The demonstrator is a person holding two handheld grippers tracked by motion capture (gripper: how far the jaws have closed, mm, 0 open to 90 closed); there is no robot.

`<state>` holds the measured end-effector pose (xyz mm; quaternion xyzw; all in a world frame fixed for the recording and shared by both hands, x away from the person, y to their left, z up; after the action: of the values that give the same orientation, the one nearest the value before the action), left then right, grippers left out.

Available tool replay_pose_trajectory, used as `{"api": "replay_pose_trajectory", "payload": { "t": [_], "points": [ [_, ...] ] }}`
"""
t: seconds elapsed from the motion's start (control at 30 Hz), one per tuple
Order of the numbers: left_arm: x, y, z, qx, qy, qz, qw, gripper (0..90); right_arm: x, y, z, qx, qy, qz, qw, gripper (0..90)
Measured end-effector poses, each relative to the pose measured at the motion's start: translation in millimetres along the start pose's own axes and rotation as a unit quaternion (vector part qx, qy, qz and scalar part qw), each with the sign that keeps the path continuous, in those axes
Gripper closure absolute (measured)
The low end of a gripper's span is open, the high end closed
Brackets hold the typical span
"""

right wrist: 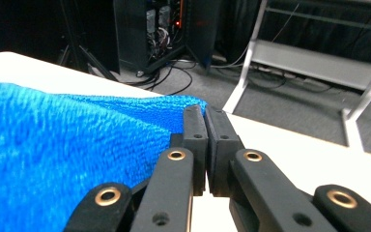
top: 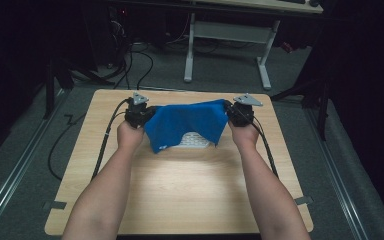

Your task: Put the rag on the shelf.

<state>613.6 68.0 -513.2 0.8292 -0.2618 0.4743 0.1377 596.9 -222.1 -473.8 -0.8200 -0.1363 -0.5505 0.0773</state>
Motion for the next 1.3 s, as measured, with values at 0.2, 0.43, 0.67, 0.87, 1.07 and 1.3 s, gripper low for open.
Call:
{"api": "replay_pose_trajectory", "payload": {
  "t": [0.2, 0.43, 0.67, 0.87, 1.07, 1.3],
  "points": [
    [-14.4, 4.2, 2.0, -0.005, -0.009, -0.009, 0.9999, 87.1, -20.1, -3.2, 2.3, 0.008, -0.011, 0.016, 0.9998, 88.9],
    [-21.3, 11.5, 2.4, -0.016, -0.018, -0.007, 0.9997, 86.3, -33.5, -10.6, 2.6, 0.018, -0.019, 0.022, 0.9994, 88.7],
    [-30.8, 16.4, 4.8, -0.022, -0.023, -0.014, 0.9994, 85.5, -50.5, -14.3, 3.2, 0.021, -0.031, 0.026, 0.999, 88.7],
    [-38.5, 13.5, 3.5, -0.02, -0.03, -0.021, 0.9991, 84.2, -54.7, -13.1, 1.8, 0.017, -0.031, 0.031, 0.9989, 88.0],
    [-33.8, 11.2, -3.1, -0.018, -0.024, -0.037, 0.9989, 67.5, -52.5, -5.2, -5.5, 0.012, -0.027, 0.049, 0.9984, 71.8],
    [-35.0, 4.7, -16.1, 0.004, -0.021, -0.044, 0.9988, 55.9, -44.0, 3.3, -23.2, -0.001, -0.022, 0.041, 0.9989, 66.5]
  ]
}}
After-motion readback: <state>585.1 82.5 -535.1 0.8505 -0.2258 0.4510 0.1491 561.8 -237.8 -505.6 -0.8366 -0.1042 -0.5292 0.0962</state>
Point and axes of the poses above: each handheld gripper's, and its own axes: z roughly forward along the jaws, x roughly out of its top, y roughly to its right, the point moved 9 cm from there along z, roughly forward along the jaws, and after that the axes turned 2 degrees about z, right-handed, at the moved point
